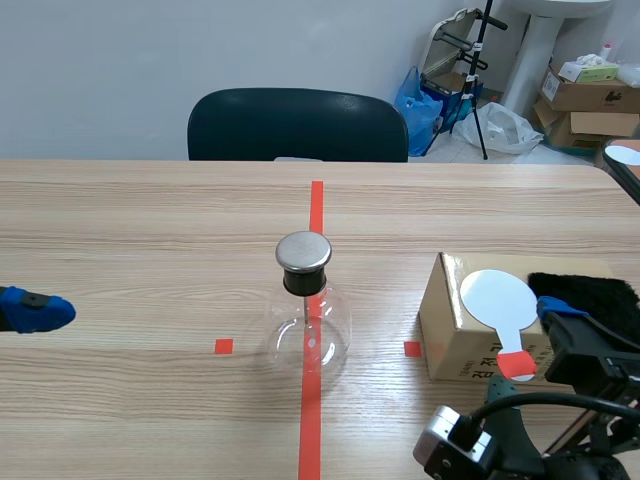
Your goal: Do the electroscope experiment
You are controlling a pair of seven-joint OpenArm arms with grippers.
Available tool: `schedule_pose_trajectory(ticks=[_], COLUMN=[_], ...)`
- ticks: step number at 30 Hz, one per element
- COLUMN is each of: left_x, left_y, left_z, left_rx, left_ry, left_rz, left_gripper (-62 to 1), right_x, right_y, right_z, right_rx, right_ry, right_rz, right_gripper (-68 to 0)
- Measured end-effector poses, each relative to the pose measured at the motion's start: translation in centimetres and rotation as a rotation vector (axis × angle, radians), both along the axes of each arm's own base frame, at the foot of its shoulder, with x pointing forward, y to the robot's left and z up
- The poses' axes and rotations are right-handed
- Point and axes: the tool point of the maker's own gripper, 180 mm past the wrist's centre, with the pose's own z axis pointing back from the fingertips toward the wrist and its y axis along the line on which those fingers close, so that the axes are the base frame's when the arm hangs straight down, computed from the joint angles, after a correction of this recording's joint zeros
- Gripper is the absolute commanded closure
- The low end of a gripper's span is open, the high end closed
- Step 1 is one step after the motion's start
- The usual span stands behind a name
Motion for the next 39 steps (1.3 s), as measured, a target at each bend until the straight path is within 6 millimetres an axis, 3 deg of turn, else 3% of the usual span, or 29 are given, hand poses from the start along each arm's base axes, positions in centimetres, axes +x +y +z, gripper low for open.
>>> schedule_pose_trajectory(ticks=[22, 26, 34, 39], left_x=[0.0, 0.0, 0.0, 0.2], left_y=[0.0, 0.0, 0.0, 0.0], left_z=[0.0, 0.0, 0.0, 0.2], left_rx=[0.000, 0.000, -0.001, -0.006], left_ry=[0.000, 0.000, 0.000, -0.005], left_rz=[0.000, 0.000, 0.000, 0.003], left_gripper=[-62.3, -62.3, -62.3, -62.3], right_x=[-0.1, -1.5, -6.0, -6.9], right_y=[-0.4, -0.4, -0.2, -1.0], right_z=[0.0, 0.9, 3.1, 4.0], right_rx=[-0.001, 0.004, 0.063, 0.197], right_ry=[0.002, 0.003, 0.033, 0.143], right_rz=[-0.020, -0.010, 0.102, 0.115], right_gripper=[-67.9, -67.9, -67.9, -67.9])
